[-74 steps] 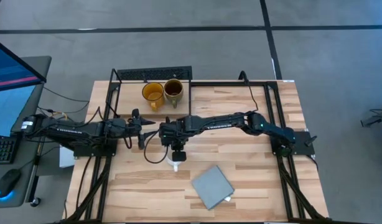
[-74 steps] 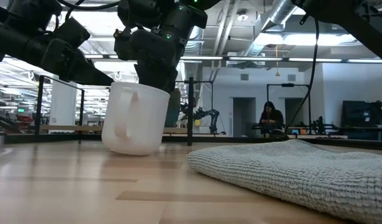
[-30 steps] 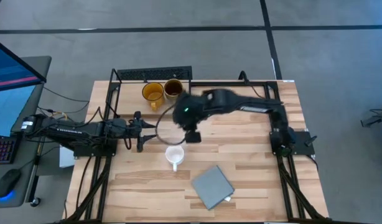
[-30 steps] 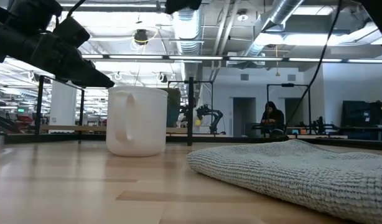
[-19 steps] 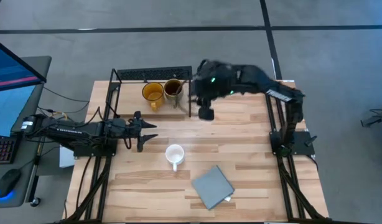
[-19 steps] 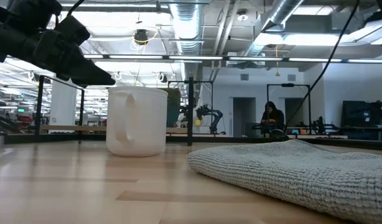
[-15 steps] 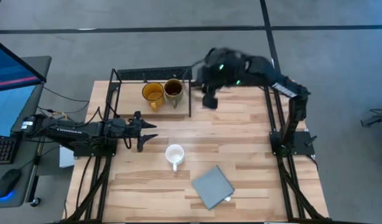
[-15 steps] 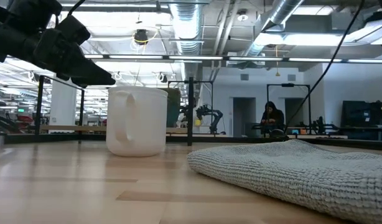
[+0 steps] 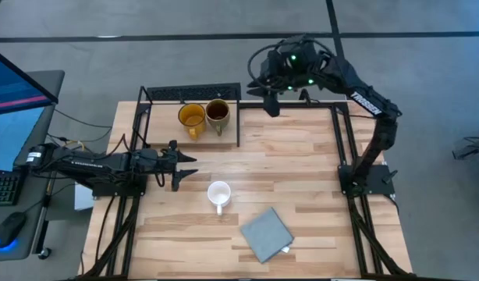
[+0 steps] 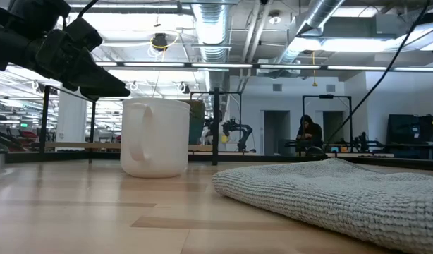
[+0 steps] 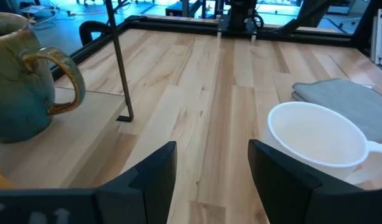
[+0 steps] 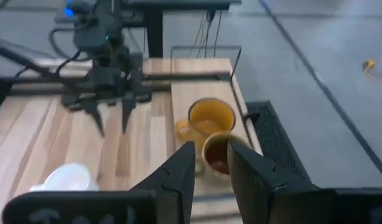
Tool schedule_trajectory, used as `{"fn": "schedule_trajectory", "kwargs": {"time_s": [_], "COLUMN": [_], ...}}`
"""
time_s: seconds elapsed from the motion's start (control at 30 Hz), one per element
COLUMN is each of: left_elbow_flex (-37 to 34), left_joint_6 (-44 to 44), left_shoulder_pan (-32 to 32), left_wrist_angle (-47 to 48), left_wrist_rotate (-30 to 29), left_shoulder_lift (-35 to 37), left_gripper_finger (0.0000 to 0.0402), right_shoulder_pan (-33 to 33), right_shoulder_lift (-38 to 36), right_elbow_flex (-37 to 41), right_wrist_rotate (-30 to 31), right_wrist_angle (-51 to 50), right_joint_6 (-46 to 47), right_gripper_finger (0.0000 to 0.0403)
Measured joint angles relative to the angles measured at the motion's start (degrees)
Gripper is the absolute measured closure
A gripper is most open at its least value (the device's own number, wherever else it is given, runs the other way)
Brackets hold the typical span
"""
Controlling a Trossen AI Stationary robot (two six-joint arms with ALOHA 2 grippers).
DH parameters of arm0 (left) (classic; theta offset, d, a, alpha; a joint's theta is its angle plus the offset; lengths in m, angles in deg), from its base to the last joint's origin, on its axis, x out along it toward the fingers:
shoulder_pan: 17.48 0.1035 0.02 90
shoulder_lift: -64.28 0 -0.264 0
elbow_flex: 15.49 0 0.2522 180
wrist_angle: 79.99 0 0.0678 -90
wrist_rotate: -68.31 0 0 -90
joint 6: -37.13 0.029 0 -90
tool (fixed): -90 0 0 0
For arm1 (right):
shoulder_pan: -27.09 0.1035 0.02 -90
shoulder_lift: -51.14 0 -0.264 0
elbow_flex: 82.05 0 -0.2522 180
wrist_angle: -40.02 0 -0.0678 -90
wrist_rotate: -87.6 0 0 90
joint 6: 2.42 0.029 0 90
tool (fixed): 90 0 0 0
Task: Stack small to large cups/mugs on shelf
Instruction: Put the white mug on the shelf
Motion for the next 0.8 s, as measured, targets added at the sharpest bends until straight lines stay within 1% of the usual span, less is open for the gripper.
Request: {"fn": "schedule_trajectory", "kwargs": {"time_s": [0.17,0.2,0.43,0.53,0.67,0.8], "left_elbow_flex": [0.0,0.0,0.0,0.0,0.0,0.0], "left_joint_6": [0.0,0.1,0.4,0.5,0.4,0.4], "left_shoulder_pan": [0.0,0.0,0.0,0.0,0.0,0.0], "left_wrist_angle": [0.1,0.1,0.1,0.0,0.0,0.0], "left_wrist_rotate": [0.3,0.5,0.9,0.9,0.9,0.9], "left_shoulder_lift": [0.0,0.0,0.0,0.0,0.0,0.0], "left_gripper_finger": [0.0211,0.0211,0.0211,0.0211,0.0211,0.0211], "right_shoulder_pan": [-2.3,-2.8,-4.8,-3.8,-1.3,1.3], "right_shoulder_lift": [-7.5,-9.6,-28.2,-37.2,-47.3,-56.1], "right_elbow_flex": [22.0,26.2,55.3,66.9,80.8,91.0], "right_wrist_rotate": [-1.8,-2.0,-2.4,-2.4,-2.4,-2.3], "right_wrist_angle": [16.9,19.1,37.5,45.2,52.7,58.2], "right_joint_6": [1.5,1.7,6.8,7.7,9.9,11.2], "right_gripper_finger": [0.0284,0.0284,0.0284,0.0284,0.0284,0.0284]}}
